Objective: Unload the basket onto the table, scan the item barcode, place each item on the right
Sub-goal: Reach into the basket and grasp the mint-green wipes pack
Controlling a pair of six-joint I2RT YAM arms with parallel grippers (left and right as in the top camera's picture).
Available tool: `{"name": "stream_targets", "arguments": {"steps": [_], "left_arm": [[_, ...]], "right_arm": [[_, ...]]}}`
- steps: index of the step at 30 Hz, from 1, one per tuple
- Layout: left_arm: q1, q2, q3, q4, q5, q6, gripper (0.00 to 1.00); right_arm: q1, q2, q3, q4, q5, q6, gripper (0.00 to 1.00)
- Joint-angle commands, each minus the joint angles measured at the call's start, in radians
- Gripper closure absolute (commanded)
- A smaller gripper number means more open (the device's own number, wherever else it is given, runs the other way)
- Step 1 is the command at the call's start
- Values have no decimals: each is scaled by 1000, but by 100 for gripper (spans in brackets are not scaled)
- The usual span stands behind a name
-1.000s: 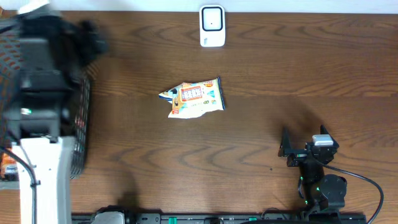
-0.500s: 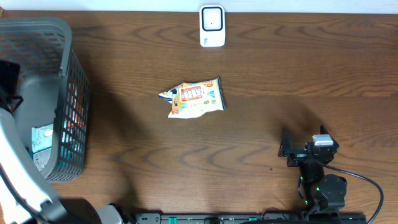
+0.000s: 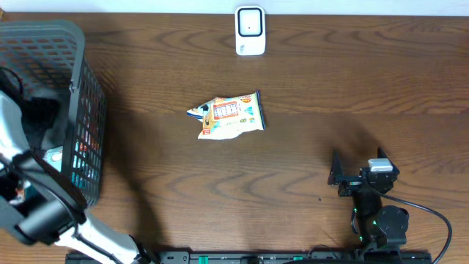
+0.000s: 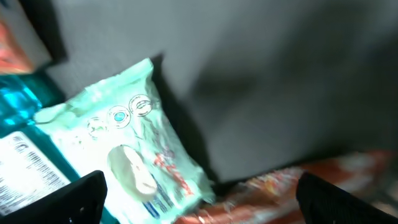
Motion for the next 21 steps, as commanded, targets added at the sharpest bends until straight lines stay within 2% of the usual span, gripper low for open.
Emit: {"name": "stream_targets", "arguments": {"steps": [1, 14, 18, 19, 21], "left_arm": [[2, 67, -13, -22, -5, 31, 2], [2, 172, -47, 3, -16, 31, 2], [2, 173, -84, 33, -64, 32, 2], [2, 173, -94, 39, -89, 32, 9], [2, 173, -112, 45, -141, 32, 39]], "right_arm": [[4, 0, -1, -3, 8, 3, 1], [4, 0, -1, -3, 8, 3, 1], [4, 0, -1, -3, 8, 3, 1], [4, 0, -1, -3, 8, 3, 1], [4, 0, -1, -3, 8, 3, 1]]}}
